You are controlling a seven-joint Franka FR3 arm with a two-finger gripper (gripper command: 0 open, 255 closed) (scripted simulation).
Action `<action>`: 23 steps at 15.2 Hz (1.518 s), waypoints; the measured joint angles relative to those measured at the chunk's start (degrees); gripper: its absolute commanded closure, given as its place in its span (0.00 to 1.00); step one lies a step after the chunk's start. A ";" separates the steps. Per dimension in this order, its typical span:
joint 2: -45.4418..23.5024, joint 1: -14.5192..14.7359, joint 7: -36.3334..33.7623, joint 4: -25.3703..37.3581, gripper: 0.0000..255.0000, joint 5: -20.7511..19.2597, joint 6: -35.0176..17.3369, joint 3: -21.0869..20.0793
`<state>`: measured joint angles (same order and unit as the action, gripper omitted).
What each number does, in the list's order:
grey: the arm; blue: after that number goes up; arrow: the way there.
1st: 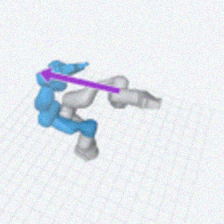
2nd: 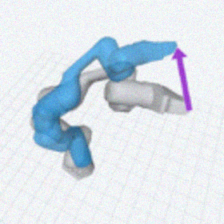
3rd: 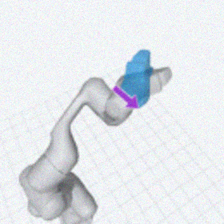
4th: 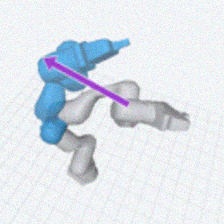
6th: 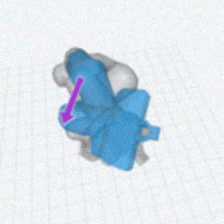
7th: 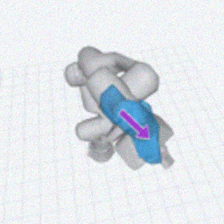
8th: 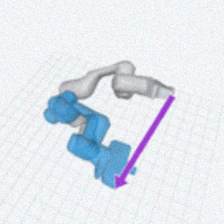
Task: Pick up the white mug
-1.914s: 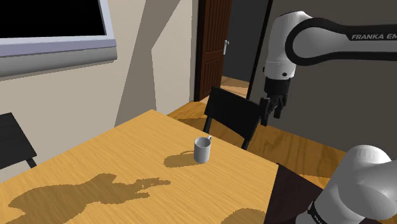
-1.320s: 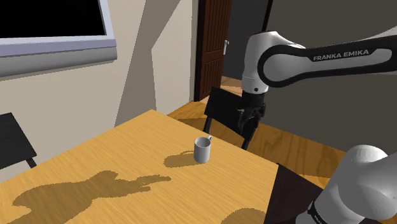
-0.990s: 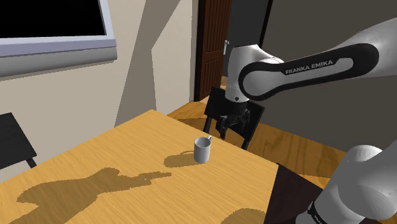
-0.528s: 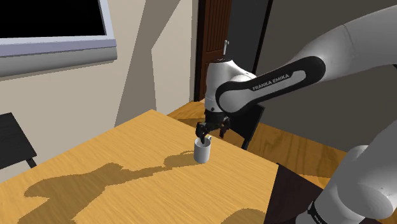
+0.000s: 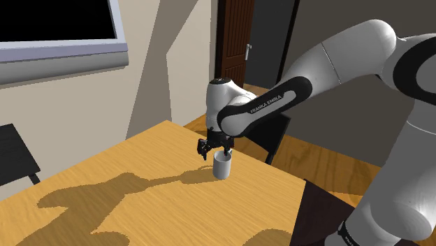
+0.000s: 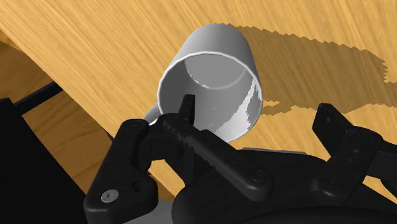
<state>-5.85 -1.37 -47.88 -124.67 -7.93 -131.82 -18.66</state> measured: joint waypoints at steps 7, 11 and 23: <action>-3.46 0.36 -2.03 -1.03 1.00 -2.21 -4.26 0.38; -3.68 0.37 -2.12 -1.08 1.00 -2.35 -4.55 0.42; -1.18 0.18 -0.92 0.13 1.00 -0.77 -1.07 0.03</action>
<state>-7.03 -1.19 -48.80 -124.54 -8.69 -132.89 -18.63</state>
